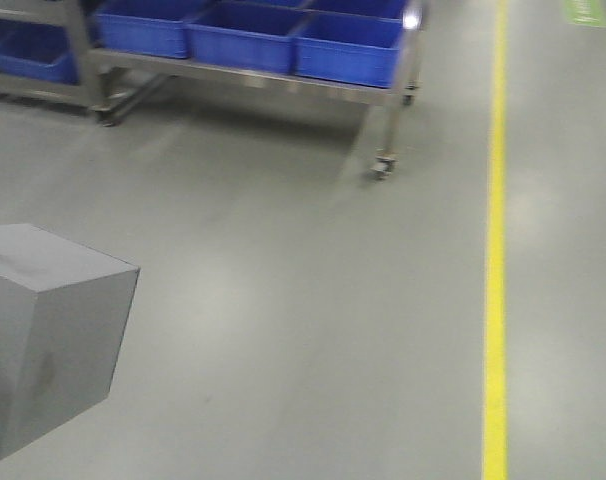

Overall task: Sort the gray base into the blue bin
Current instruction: 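Drive away from the table holding the block in the left gripper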

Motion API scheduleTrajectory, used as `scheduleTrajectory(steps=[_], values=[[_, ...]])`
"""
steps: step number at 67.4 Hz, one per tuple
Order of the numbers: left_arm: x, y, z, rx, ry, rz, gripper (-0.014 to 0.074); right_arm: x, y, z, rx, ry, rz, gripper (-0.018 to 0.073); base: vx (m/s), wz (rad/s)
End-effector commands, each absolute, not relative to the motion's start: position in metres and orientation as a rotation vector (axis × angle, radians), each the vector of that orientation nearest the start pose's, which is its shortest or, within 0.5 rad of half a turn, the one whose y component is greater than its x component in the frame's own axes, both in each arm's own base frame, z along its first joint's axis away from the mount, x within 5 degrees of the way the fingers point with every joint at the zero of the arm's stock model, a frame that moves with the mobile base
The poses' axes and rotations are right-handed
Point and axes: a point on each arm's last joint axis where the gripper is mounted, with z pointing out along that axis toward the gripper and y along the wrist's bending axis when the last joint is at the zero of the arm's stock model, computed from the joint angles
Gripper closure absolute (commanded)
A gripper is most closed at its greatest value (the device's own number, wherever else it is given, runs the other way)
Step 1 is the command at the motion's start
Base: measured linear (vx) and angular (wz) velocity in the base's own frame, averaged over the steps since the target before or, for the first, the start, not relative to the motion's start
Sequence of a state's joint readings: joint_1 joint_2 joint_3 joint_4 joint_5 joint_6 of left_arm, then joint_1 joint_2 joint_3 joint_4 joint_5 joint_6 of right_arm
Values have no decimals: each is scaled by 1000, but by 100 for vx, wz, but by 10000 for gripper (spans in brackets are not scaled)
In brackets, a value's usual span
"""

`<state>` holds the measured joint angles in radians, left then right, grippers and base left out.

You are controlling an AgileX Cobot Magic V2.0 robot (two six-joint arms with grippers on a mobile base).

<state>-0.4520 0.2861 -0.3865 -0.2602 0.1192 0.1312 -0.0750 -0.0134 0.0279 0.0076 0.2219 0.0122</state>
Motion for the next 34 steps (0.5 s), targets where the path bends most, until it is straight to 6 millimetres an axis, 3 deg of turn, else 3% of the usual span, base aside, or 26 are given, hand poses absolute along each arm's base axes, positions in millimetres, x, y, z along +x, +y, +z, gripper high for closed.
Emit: scheduleTrajectory(steps=[1,17,34], values=[[63,-31,334,218,1371,-505,603,56,-4,191,66,1637,-61,564,8,-81],[63,-31,334,218,1371,-505,603,56,-4,191,66,1637,-61,564,8,-69],[63,-31,334,218,1371,-505,603,56,-4,191,66,1637,-61,564,12,-40]])
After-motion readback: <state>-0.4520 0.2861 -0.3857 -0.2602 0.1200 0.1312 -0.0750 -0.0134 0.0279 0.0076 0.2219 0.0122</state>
